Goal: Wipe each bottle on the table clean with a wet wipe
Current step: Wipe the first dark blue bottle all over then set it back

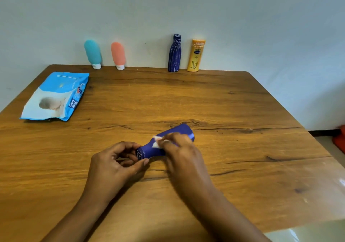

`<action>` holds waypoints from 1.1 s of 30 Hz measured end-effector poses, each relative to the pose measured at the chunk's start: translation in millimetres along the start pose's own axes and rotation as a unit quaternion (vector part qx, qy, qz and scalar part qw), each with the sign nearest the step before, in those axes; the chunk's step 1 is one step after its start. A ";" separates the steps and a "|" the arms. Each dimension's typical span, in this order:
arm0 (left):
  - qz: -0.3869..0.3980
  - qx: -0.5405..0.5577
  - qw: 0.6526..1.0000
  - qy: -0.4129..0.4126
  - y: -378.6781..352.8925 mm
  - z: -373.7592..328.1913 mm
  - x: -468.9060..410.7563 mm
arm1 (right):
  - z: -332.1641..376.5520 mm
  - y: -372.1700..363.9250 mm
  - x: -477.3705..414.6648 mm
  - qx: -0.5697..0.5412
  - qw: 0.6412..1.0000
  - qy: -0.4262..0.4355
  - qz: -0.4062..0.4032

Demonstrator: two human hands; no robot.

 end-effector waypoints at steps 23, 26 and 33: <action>0.030 -0.030 0.995 0.090 -5.7 18.0 -12.0 | -35.0 2.9 -28.2 0.071 0.997 -0.034 -0.024; 0.019 -0.046 0.994 0.096 -2.8 18.2 -13.8 | -35.8 2.7 -28.4 0.075 0.996 -0.041 -0.035; 0.027 -0.099 0.989 0.105 -4.4 14.4 -16.5 | -40.9 0.2 -18.6 0.058 0.996 -0.049 -0.051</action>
Point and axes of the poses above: each hand's wrist, its own x-axis away from the middle knuckle, its own y-axis out of the back of the hand, z = x × y, the point moved 6 cm from there along -x, towards the middle knuckle, and after that the axes turned 2 degrees about z, right-handed, at the moved point
